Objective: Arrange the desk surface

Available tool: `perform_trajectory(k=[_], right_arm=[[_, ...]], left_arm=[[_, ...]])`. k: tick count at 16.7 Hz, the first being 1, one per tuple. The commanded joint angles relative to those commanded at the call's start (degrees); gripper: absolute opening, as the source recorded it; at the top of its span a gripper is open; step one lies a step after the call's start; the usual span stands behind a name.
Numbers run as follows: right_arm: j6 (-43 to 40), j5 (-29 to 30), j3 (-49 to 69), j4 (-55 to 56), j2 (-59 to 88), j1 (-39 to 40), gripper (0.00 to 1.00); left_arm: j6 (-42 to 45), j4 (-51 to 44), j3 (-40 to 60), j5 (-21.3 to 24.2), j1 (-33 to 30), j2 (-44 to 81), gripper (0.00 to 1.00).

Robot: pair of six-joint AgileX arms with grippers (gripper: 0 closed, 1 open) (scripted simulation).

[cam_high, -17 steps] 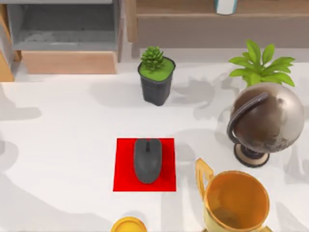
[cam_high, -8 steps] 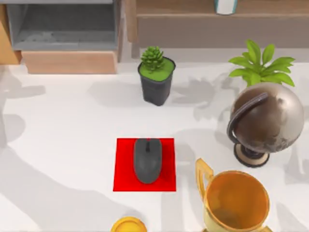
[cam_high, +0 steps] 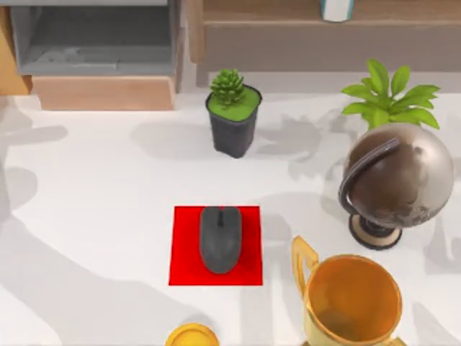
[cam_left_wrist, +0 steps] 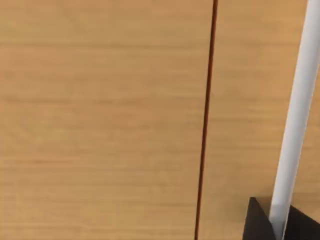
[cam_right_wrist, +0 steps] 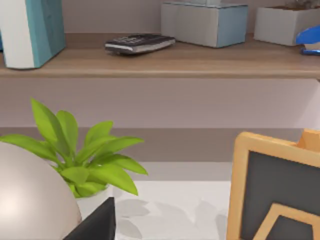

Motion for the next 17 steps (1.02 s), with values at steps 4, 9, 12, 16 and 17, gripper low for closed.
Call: perform_trajectory(k=[4,9,12,16,17], right_arm=[[0.0,0.0,0.0,0.0,0.0,0.0,1.00],[0.0,0.0,0.0,0.0,0.0,0.0,1.00],[0.0,0.0,0.0,0.0,0.0,0.0,1.00],[0.0,0.0,0.0,0.0,0.0,0.0,1.00],[0.0,0.0,0.0,0.0,0.0,0.0,1.00]], left_arm=[[0.0,0.0,0.0,0.0,0.0,0.0,0.53],[0.0,0.0,0.0,0.0,0.0,0.0,0.90],[0.0,0.0,0.0,0.0,0.0,0.0,1.00],[0.0,0.0,0.0,0.0,0.0,0.0,1.00],[0.0,0.0,0.0,0.0,0.0,0.0,1.00]])
